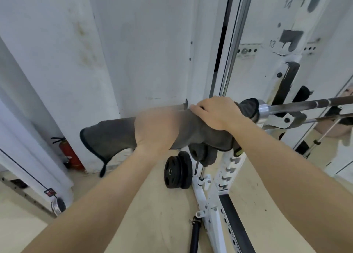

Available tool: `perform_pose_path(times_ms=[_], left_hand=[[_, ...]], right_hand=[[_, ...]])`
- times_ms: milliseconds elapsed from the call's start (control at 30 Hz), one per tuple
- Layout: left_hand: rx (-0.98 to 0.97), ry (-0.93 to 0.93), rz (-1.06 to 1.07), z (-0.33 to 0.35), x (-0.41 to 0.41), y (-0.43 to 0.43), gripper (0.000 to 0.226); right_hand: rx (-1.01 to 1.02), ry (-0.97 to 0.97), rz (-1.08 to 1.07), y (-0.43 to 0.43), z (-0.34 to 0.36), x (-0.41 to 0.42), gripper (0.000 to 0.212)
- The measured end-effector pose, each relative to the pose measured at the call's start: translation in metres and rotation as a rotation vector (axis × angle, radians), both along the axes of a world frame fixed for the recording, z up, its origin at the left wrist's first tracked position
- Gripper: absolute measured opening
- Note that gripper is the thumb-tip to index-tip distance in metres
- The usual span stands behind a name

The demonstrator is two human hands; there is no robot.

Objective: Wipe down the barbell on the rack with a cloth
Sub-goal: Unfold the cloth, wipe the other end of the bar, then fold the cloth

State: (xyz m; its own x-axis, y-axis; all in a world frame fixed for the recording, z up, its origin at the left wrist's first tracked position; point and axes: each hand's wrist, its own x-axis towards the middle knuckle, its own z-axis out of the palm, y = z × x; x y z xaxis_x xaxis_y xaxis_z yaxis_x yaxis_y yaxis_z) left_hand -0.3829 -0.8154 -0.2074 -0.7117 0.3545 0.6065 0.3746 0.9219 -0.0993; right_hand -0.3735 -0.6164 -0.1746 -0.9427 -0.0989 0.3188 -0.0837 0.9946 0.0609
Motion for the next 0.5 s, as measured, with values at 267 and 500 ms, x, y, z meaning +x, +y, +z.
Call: perform_pose_path(times_ms=[267, 500], left_hand=[[-0.044, -0.114, -0.029, 0.014, 0.001, 0.032, 0.047], [-0.015, -0.333, -0.076, 0.027, -0.019, 0.067, 0.039]], right_hand=[[0.001, 0.264, -0.139, 0.041, -0.024, 0.017, 0.058], [-0.002, 0.288, -0.086, 0.044, -0.030, 0.020, 0.050]])
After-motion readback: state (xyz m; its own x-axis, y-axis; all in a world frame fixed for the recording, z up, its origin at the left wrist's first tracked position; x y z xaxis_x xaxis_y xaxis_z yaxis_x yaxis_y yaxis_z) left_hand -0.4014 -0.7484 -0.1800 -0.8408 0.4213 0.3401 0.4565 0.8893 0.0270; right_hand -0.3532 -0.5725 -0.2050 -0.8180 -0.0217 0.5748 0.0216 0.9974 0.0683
